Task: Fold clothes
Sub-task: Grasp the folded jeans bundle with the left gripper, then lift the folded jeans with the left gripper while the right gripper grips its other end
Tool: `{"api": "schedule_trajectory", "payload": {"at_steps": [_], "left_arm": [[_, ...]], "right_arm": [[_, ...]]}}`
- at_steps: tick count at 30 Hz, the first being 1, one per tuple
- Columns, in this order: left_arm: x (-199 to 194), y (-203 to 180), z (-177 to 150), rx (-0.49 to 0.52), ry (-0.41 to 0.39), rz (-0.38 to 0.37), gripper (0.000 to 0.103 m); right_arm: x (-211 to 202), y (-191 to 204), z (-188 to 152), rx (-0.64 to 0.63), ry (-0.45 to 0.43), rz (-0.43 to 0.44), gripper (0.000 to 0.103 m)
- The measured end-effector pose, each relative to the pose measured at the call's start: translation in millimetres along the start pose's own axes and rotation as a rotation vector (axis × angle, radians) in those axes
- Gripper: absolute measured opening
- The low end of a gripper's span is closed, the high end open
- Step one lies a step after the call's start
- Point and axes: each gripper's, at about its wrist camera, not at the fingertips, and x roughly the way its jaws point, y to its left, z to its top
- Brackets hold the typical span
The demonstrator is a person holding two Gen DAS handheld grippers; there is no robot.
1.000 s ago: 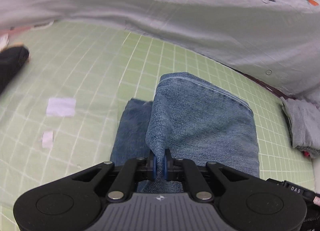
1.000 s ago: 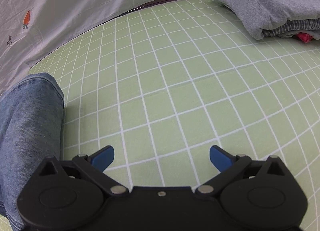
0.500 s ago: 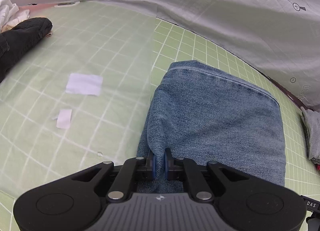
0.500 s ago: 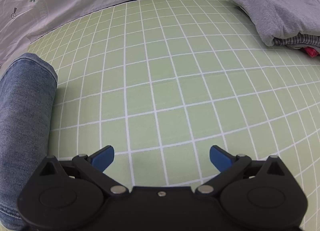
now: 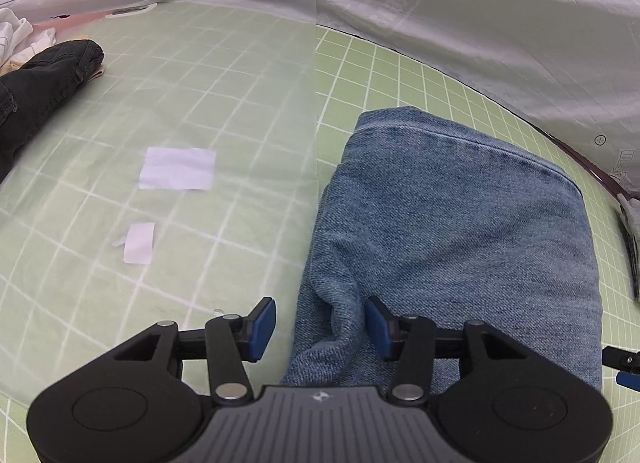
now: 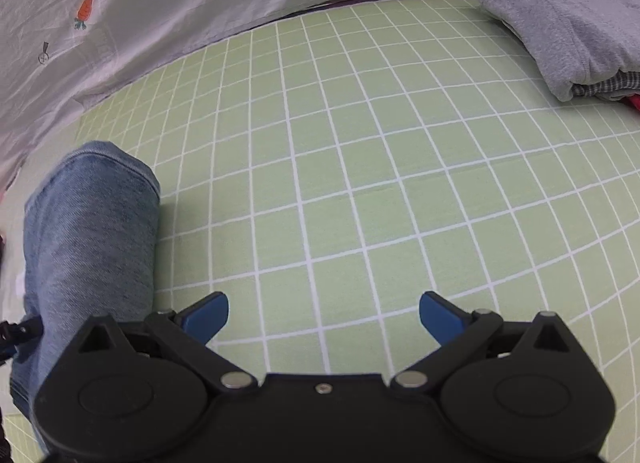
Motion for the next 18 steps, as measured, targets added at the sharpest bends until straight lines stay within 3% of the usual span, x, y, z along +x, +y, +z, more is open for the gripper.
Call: {"api": "schedule_trajectory", "payload": {"at_steps": [5, 8, 12, 13, 14, 18], "left_arm": [[7.2, 10.8, 5.6, -0.009, 0.036, -0.073, 0.052], [8.9, 15.4, 7.6, 0.006, 0.046, -0.115, 0.051], [10.2, 18.2, 9.5, 0.029, 0.058, -0.147, 0.051], [10.9, 19.3, 9.9, 0.030, 0.062, -0.159, 0.048], [12.7, 21.9, 10.1, 0.015, 0.076, -0.198, 0.035], [17.0, 31.5, 11.5, -0.036, 0.099, -0.261, 0.032]], "right_arm": [[-8.3, 39.4, 8.5, 0.042, -0.053, 0.188, 0.103], [-1.8, 67.5, 10.6, 0.024, -0.037, 0.270, 0.103], [14.0, 95.3, 6.8, 0.010, 0.028, 0.289, 0.103], [18.1, 99.8, 4.6, 0.012, 0.044, 0.289, 0.103], [22.1, 104.1, 2.6, 0.013, 0.060, 0.288, 0.103], [38.0, 111.5, -3.1, 0.019, 0.107, 0.254, 0.103]]}}
